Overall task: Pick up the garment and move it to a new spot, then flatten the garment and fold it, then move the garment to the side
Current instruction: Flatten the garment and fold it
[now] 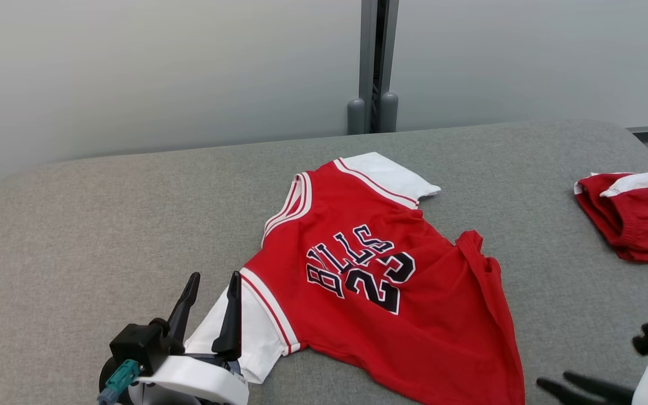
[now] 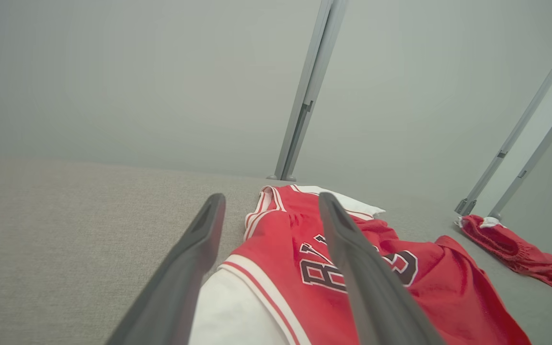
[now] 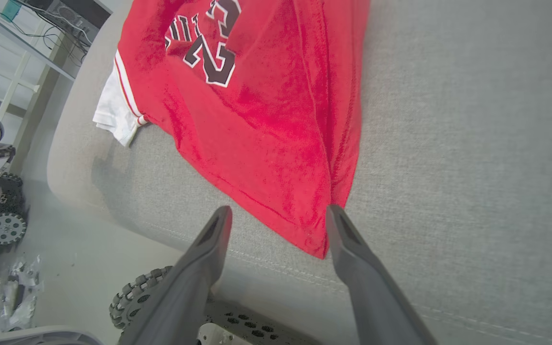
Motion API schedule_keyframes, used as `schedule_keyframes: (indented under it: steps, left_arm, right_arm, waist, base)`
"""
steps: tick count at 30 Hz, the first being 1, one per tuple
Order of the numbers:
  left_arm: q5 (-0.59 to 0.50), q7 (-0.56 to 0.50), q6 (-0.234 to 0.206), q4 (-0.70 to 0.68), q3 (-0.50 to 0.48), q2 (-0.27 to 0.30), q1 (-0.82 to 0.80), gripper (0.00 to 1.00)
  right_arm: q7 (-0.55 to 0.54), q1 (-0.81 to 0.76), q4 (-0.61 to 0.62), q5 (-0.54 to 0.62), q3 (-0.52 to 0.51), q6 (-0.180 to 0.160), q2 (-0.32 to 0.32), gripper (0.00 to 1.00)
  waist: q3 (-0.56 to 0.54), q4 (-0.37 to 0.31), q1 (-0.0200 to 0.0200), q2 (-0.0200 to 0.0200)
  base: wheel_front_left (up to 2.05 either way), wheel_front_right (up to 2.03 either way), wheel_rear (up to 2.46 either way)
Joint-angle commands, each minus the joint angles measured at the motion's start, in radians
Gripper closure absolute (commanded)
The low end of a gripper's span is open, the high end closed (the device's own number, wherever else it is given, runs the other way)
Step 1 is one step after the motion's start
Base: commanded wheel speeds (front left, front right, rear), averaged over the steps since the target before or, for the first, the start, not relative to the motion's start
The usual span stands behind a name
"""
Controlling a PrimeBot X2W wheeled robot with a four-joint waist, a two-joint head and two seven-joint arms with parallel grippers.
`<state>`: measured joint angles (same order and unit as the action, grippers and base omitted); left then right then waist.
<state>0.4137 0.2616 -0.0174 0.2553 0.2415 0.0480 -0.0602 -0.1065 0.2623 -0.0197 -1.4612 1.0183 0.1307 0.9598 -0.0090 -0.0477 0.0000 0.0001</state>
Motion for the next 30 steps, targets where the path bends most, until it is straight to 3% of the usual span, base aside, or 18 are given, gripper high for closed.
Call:
schedule_keyframes:
  steps: [1, 6, 8, 11, 15, 19, 25, 30]
  left_arm:
    - [0.000, 0.003, 0.006, 0.003, -0.002, 0.005, -0.009, 0.00]
    - [-0.002, 0.003, 0.007, 0.007, -0.001, 0.005, -0.013, 0.00]
    - [-0.004, 0.003, 0.006, 0.007, 0.000, 0.005, -0.016, 0.00]
    - [-0.014, 0.003, 0.006, -0.004, -0.002, 0.005, -0.020, 0.00]
    - [-0.020, 0.003, 0.006, -0.019, -0.003, 0.004, -0.021, 0.00]
    - [-0.024, 0.003, 0.008, -0.029, -0.007, 0.005, -0.014, 0.00]
    - [-0.032, 0.003, 0.010, -0.040, -0.010, 0.005, -0.010, 0.00]
    - [-0.040, 0.003, 0.008, -0.036, -0.007, 0.005, -0.005, 0.00]
  right_arm:
    - [0.021, 0.017, -0.031, 0.022, -0.026, 0.000, -0.005, 0.00]
    - [0.097, 0.066, -0.132, 0.093, -0.101, 0.000, -0.041, 0.00]
    - [0.142, 0.098, -0.170, 0.171, -0.129, 0.000, -0.065, 0.00]
    - [0.262, 0.141, -0.230, 0.265, -0.201, 0.000, -0.149, 0.00]
    - [0.348, 0.165, -0.284, 0.379, -0.256, 0.000, -0.216, 0.00]
    - [0.374, 0.168, -0.336, 0.523, -0.341, 0.000, -0.295, 0.00]
    - [0.374, 0.103, -0.320, 0.782, -0.550, 0.000, -0.434, 0.00]
    - [0.374, 0.032, -0.301, 0.905, -0.657, 0.000, -0.529, 0.00]
  waist:
    - [0.002, 0.006, 0.0000, -0.0001]
    - [0.004, 0.016, 0.0000, -0.0001]
    - [0.003, 0.022, 0.0000, -0.0001]
    - [-0.001, 0.029, 0.0000, -0.0001]
    - [0.000, 0.037, 0.0000, -0.0001]
    - [-0.001, 0.041, 0.0000, -0.0001]
    - [0.009, 0.046, 0.0000, -0.0001]
    - [0.014, 0.057, 0.0000, -0.0001]
  base:
    - [0.00, 0.00, 0.00]
    - [0.00, 0.00, 0.00]
    - [0.00, 0.00, 0.00]
    - [0.00, 0.00, 0.00]
    - [0.00, 0.00, 0.00]
    - [0.00, 0.00, 0.00]
    - [0.00, 0.00, 0.00]
    - [0.00, 0.00, 0.00]
